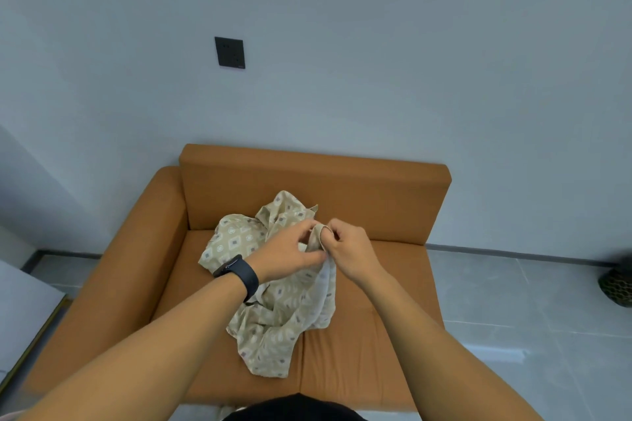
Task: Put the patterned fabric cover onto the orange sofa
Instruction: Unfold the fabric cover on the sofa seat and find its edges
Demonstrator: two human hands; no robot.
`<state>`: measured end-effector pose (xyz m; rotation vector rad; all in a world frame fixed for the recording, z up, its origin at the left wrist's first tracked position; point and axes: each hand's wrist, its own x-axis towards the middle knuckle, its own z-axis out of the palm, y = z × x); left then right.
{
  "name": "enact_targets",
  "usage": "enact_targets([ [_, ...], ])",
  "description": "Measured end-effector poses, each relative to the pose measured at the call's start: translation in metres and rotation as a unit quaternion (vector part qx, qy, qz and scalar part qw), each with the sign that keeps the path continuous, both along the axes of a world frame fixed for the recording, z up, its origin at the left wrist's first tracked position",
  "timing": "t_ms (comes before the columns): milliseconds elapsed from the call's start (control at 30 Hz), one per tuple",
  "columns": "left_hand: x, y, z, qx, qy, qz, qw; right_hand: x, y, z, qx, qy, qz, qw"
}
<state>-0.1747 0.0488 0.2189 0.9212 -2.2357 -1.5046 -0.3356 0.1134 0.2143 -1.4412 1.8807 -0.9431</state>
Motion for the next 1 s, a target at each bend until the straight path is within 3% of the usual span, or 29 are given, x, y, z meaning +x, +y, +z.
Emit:
enact_targets([
  [100, -0.003, 0.005, -0.002, -0.021, -0.021, -0.004, 1.000, -0.004, 0.006, -0.005, 0.029, 0.052, 0.012, 0.998],
  [200, -0.010, 0.007, -0.003, -0.111, -0.059, 0.032, 0.992, -0.009, 0.010, -0.010, 0.015, 0.069, 0.001, 0.997],
  [300, -0.012, 0.006, -0.002, -0.124, -0.069, 0.065, 0.988, -0.008, 0.010, -0.010, -0.005, 0.083, -0.001, 0.997],
  [533, -0.010, 0.010, 0.007, -0.168, -0.048, 0.110, 0.978, -0.004, 0.010, -0.026, -0.063, 0.152, 0.014, 0.986],
  [700, -0.007, 0.012, 0.021, -0.201, 0.022, 0.133, 0.970, 0.000, 0.003, -0.047, -0.061, 0.155, -0.056, 0.985],
  [833, 0.007, 0.013, 0.032, -0.240, 0.052, 0.158, 0.956, -0.027, -0.008, -0.071, 0.072, 0.169, -0.153, 0.971],
  [1000, 0.030, -0.008, 0.026, -0.228, 0.037, 0.274, 0.934, -0.054, -0.004, -0.087, 0.272, 0.144, -0.186, 0.933],
])
